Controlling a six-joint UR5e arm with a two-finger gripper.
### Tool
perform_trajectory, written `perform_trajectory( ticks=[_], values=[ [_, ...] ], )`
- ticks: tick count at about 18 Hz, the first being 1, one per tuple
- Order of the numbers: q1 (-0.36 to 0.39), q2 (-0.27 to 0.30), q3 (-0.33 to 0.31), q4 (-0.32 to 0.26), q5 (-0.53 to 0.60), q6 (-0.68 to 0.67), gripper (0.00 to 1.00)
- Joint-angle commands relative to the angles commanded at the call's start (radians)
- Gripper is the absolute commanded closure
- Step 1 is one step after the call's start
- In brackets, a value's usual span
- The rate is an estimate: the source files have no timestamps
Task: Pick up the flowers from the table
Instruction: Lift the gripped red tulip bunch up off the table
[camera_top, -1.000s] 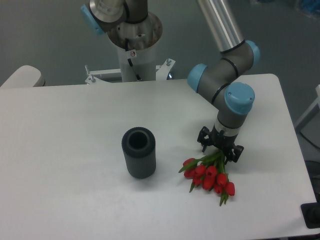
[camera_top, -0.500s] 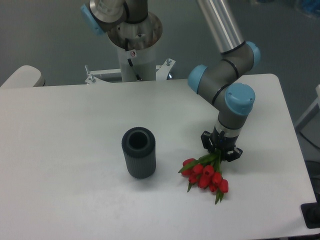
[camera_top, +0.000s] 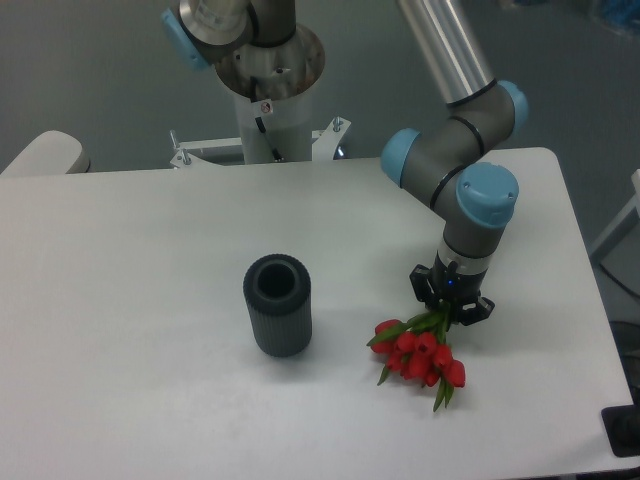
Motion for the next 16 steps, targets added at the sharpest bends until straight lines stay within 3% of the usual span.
perform_trajectory(
  ticks=[7,16],
  values=[
    [-0.012,0.032,0.143,-0.057,-0.251,-0.023,0.66],
    [0.006,0.1,0.175,-0.055,-0.63,-0.109,0.66]
  ],
)
